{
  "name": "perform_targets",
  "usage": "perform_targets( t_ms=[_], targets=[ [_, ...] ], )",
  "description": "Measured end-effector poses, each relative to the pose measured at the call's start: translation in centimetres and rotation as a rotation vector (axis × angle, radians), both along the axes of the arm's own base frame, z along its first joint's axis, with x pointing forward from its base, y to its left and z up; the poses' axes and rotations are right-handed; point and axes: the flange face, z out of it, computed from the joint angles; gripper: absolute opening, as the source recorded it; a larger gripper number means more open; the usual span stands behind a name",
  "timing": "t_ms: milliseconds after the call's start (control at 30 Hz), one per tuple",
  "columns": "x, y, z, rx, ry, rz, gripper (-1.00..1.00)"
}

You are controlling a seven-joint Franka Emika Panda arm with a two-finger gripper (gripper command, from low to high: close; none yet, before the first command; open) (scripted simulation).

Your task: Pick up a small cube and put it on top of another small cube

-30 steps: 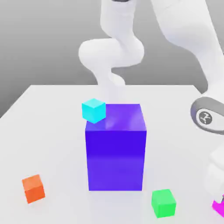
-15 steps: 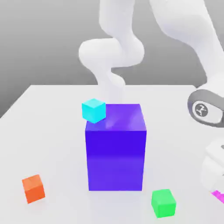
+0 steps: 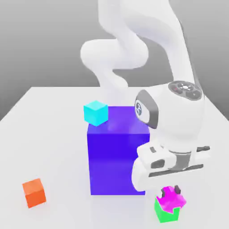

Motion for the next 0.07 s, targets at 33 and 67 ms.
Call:
perform_targets(
  t_ms=[33, 67],
  targets=[
    [0.00, 0.00, 0.00, 0.000, 0.000, 0.000, 1.00],
    [-0.04, -0.03, -0.48, 0.000, 0.000, 0.000, 1.00]
  ],
)
